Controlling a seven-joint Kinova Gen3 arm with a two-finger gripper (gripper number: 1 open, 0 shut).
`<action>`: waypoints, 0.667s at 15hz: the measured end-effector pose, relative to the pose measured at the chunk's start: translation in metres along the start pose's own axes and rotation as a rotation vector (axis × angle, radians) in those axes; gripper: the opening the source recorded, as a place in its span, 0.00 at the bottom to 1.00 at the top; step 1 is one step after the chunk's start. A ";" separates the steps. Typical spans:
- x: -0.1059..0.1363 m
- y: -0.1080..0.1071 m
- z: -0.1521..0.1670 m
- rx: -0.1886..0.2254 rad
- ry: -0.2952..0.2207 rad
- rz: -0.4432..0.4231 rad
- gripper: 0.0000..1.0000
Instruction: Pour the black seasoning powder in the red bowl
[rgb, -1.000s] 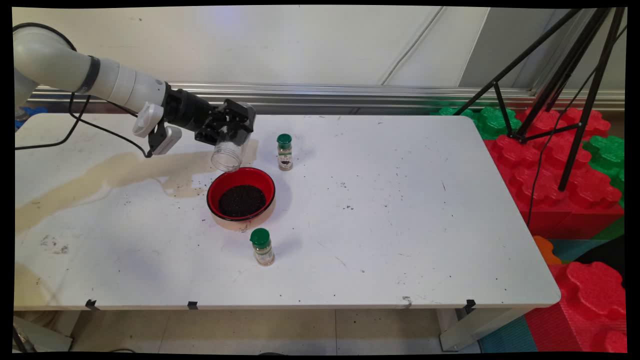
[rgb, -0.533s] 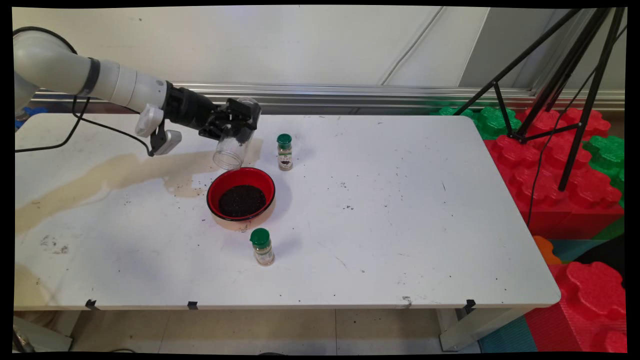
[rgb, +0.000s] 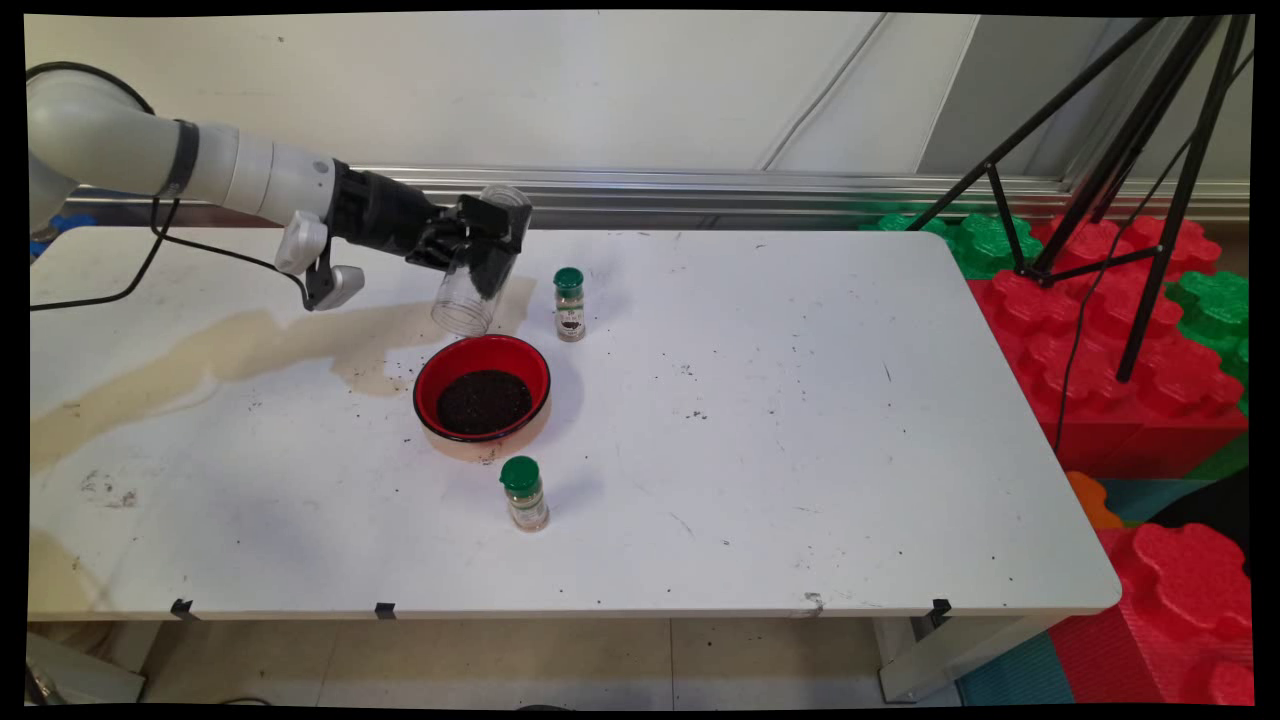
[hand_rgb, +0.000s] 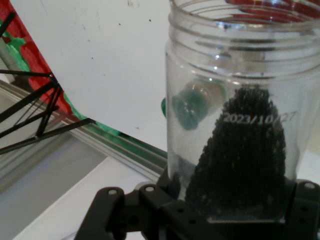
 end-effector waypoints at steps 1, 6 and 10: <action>0.001 -0.001 0.000 0.007 -0.003 0.012 0.00; 0.006 -0.005 -0.003 0.049 -0.023 0.074 0.00; 0.008 -0.009 -0.007 0.089 -0.045 0.128 0.00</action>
